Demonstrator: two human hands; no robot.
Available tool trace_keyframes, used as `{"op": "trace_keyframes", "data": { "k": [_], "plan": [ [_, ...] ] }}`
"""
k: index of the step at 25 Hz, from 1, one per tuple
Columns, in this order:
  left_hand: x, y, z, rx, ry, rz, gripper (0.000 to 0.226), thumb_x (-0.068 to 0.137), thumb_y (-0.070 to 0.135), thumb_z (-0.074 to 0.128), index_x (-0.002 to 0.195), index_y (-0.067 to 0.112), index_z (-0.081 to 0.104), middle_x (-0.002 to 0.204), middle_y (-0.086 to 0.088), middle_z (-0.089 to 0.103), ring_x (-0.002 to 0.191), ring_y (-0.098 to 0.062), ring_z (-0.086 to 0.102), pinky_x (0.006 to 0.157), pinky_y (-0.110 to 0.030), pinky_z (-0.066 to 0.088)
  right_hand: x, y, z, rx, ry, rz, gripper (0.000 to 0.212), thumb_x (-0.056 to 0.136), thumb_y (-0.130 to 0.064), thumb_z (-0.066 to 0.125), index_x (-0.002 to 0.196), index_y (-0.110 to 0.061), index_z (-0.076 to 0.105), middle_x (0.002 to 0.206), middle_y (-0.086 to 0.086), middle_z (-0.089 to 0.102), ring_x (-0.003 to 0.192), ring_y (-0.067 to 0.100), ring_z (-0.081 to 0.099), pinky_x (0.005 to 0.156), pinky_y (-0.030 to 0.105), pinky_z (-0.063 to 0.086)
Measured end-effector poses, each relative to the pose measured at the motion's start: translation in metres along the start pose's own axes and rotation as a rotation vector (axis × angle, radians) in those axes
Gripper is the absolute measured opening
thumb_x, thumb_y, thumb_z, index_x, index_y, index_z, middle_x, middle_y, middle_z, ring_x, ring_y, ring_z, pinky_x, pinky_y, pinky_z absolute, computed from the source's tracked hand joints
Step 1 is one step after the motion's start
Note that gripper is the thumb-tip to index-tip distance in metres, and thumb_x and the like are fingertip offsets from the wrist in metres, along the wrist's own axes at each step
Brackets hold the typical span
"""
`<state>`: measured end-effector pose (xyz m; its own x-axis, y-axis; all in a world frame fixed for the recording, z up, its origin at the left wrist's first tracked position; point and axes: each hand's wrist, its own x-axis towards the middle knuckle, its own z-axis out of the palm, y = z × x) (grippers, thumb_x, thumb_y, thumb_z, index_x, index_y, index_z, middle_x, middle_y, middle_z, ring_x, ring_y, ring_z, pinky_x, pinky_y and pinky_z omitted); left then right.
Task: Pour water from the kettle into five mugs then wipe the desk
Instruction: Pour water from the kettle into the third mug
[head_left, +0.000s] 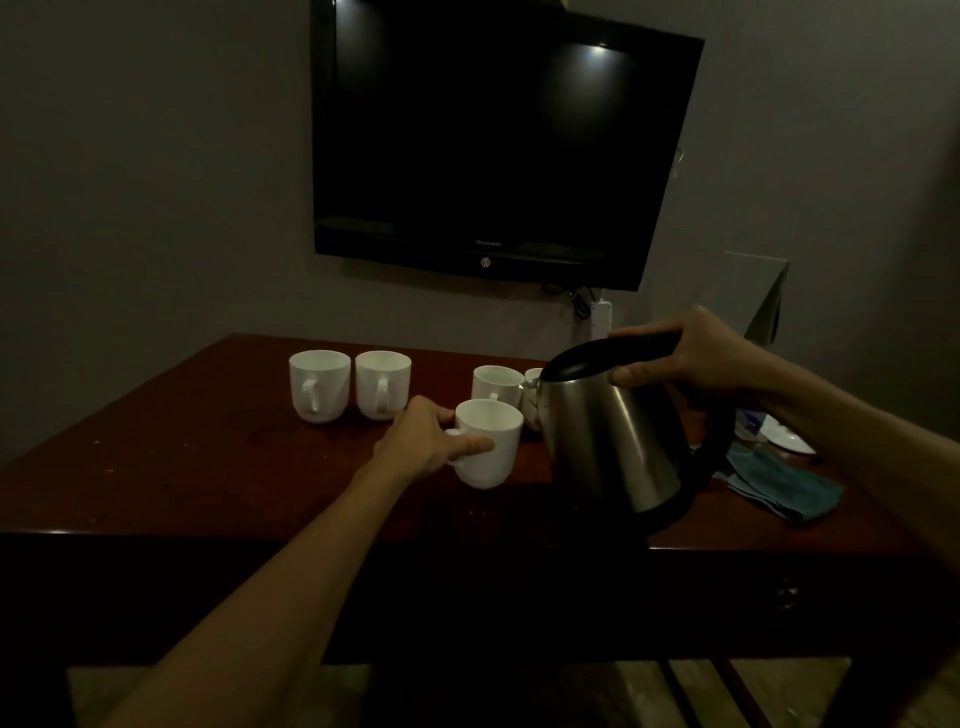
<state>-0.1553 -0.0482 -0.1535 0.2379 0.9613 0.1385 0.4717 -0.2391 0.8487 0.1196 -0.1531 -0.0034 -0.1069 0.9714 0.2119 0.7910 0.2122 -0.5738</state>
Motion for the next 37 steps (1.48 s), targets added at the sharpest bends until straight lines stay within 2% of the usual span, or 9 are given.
{"op": "trace_keyframes", "data": {
  "k": [4,7,11,14,18,21,26,28,37],
  "plan": [
    [0.002,-0.003,0.000,0.015,0.000,-0.003,0.052,0.070,0.039,0.085,0.113,0.013,0.070,0.104,-0.001,0.074,0.097,-0.016,0.069,0.090,-0.047,0.056,0.006,-0.004,0.001,-0.013,-0.021,0.003,0.076,0.055,-0.050,0.078,0.127,-0.026,0.066,0.095,0.020,0.073,0.080,0.052,0.062,0.070,0.045,0.055],
    [0.001,-0.006,0.000,0.020,-0.001,0.007,0.050,0.070,0.041,0.085,0.110,0.014,0.071,0.100,0.002,0.074,0.096,-0.016,0.069,0.089,-0.047,0.056,0.008,-0.009,0.000,-0.049,-0.043,-0.014,0.069,0.063,-0.040,0.079,0.129,-0.024,0.065,0.091,0.021,0.072,0.062,0.034,0.063,0.056,0.030,0.052],
    [0.002,-0.006,-0.001,0.029,-0.006,-0.004,0.050,0.068,0.044,0.086,0.108,0.016,0.072,0.098,0.003,0.074,0.095,-0.015,0.068,0.089,-0.047,0.056,0.010,-0.013,-0.001,-0.067,-0.037,-0.025,0.050,0.081,-0.018,0.076,0.129,-0.018,0.062,0.080,0.000,0.067,0.049,-0.003,0.063,0.047,0.008,0.045],
    [0.002,-0.007,0.000,0.040,-0.002,-0.007,0.048,0.069,0.045,0.085,0.106,0.018,0.072,0.100,0.003,0.074,0.096,-0.014,0.068,0.088,-0.048,0.056,0.014,-0.012,0.001,-0.066,-0.036,-0.006,0.049,0.077,-0.026,0.079,0.123,-0.027,0.066,0.080,0.001,0.073,0.048,0.008,0.062,0.047,0.020,0.049],
    [0.002,-0.009,0.004,0.057,0.027,-0.023,0.042,0.069,0.048,0.084,0.101,0.025,0.071,0.097,0.007,0.072,0.095,-0.014,0.067,0.089,-0.049,0.055,0.016,-0.013,0.002,-0.057,-0.030,-0.026,0.047,0.077,-0.024,0.079,0.123,-0.024,0.067,0.101,0.013,0.068,0.040,0.001,0.053,0.039,0.015,0.043],
    [0.002,-0.008,0.005,0.067,0.029,-0.019,0.041,0.069,0.049,0.083,0.099,0.025,0.070,0.094,0.006,0.072,0.093,-0.015,0.068,0.088,-0.049,0.055,0.015,-0.015,0.002,-0.054,-0.042,-0.031,0.047,0.080,-0.020,0.077,0.125,-0.021,0.065,0.089,0.009,0.065,0.037,0.000,0.052,0.037,0.012,0.041],
    [0.002,-0.007,0.006,0.075,0.027,-0.024,0.033,0.072,0.047,0.082,0.094,0.027,0.069,0.093,0.006,0.071,0.091,-0.014,0.067,0.088,-0.049,0.055,0.020,-0.021,0.003,-0.083,-0.084,-0.058,0.037,0.078,-0.022,0.078,0.113,-0.030,0.067,0.090,-0.006,0.070,0.077,0.004,0.069,0.060,0.014,0.048],
    [0.002,-0.006,0.006,0.073,0.026,-0.020,0.029,0.072,0.045,0.083,0.091,0.029,0.067,0.092,0.007,0.071,0.092,-0.014,0.067,0.089,-0.050,0.054,0.022,-0.022,0.004,-0.086,-0.095,-0.060,0.042,0.077,-0.023,0.078,0.118,-0.027,0.067,0.090,-0.009,0.070,0.074,-0.004,0.067,0.064,0.015,0.046],
    [0.002,-0.005,0.005,0.079,0.027,-0.026,0.037,0.072,0.046,0.082,0.098,0.024,0.069,0.091,0.008,0.069,0.091,-0.014,0.067,0.088,-0.049,0.055,0.020,-0.021,0.004,-0.073,-0.089,-0.089,0.043,0.079,-0.019,0.077,0.119,-0.028,0.063,0.086,-0.004,0.068,0.065,-0.002,0.066,0.049,0.006,0.045]
  ]
}}
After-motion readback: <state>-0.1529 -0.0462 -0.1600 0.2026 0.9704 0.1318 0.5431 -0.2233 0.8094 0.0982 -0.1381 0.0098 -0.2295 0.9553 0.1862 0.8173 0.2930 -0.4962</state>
